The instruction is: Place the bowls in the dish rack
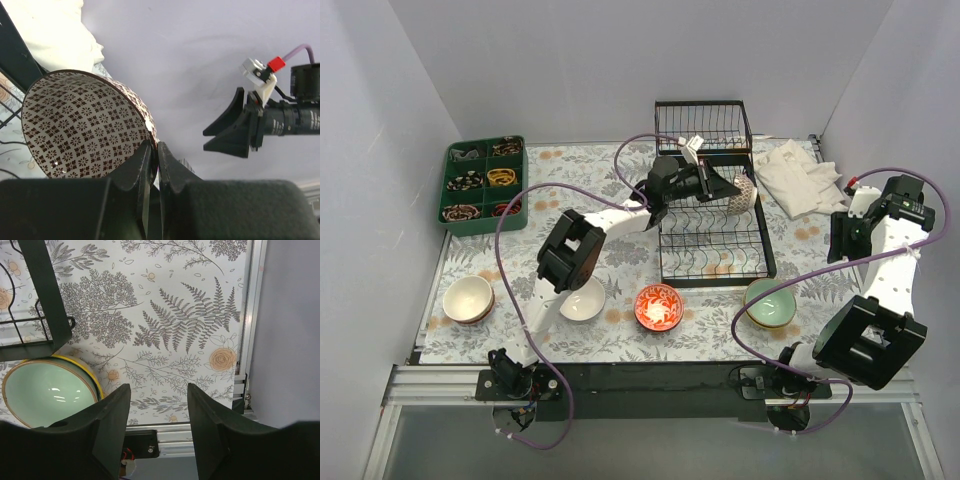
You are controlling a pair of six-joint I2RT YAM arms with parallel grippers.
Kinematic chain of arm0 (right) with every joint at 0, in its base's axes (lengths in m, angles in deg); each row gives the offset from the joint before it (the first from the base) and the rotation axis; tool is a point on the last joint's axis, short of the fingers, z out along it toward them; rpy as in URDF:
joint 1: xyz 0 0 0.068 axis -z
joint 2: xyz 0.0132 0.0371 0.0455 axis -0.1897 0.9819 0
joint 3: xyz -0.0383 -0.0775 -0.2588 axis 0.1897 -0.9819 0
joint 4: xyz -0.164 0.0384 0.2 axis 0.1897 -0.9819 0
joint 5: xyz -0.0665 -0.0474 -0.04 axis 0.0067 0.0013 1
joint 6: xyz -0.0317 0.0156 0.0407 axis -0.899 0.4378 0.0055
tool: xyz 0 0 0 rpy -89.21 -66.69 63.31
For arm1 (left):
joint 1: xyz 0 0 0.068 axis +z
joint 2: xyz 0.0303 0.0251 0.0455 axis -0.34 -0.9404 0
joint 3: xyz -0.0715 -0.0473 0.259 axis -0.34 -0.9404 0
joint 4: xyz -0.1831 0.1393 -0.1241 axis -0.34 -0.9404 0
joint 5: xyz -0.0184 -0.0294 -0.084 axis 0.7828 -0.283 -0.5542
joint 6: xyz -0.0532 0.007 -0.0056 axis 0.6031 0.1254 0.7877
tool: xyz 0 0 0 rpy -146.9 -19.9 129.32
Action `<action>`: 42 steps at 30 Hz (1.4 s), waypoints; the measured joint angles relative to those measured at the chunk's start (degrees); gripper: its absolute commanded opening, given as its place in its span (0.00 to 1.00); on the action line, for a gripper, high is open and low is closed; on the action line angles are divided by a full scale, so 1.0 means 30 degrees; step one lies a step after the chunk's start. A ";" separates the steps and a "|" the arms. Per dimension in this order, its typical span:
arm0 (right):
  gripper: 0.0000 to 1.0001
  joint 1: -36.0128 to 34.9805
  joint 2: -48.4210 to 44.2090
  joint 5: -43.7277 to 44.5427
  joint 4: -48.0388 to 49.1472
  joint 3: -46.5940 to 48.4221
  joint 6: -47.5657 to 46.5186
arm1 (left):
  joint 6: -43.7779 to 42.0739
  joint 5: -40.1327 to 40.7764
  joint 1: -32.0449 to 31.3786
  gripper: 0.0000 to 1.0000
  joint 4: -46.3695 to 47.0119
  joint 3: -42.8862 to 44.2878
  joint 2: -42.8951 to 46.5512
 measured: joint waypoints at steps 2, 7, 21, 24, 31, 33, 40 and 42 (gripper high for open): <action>0.57 0.0000 -0.0007 0.0087 -0.0022 -0.0044 -0.0058 | 0.0219 0.0576 -0.0240 0.00 -0.0044 0.0546 -0.0539; 0.57 0.0000 -0.0015 0.0306 -0.0095 -0.0248 -0.0146 | 0.0765 0.2237 -0.0933 0.00 -0.0656 0.1894 -0.1559; 0.57 0.0000 -0.0015 0.0503 -0.0233 -0.0248 -0.0226 | 0.2404 0.4976 -0.1690 0.00 -0.1945 0.3381 -0.2834; 0.57 0.0000 -0.0015 0.0510 -0.0248 -0.0248 -0.0226 | 0.2798 0.4969 -0.1574 0.00 -0.1450 0.3381 -0.3060; 0.57 0.0000 -0.0015 0.0503 -0.0240 -0.0342 -0.0226 | 0.3963 0.4277 -0.1457 0.00 -0.0306 0.2849 -0.3177; 0.57 0.0000 -0.0007 0.0510 -0.0248 -0.0554 -0.0226 | 0.4444 0.3869 -0.1384 0.00 0.0561 0.2266 -0.3184; 0.57 0.0000 0.0277 0.0488 -0.0313 -0.0750 -0.0219 | 0.5916 0.3577 -0.1260 0.00 0.3162 0.0532 -0.3177; 0.57 0.0000 0.0452 0.0459 -0.0306 -0.0750 -0.0219 | 0.5982 0.3490 -0.1260 0.00 0.3177 0.0532 -0.3177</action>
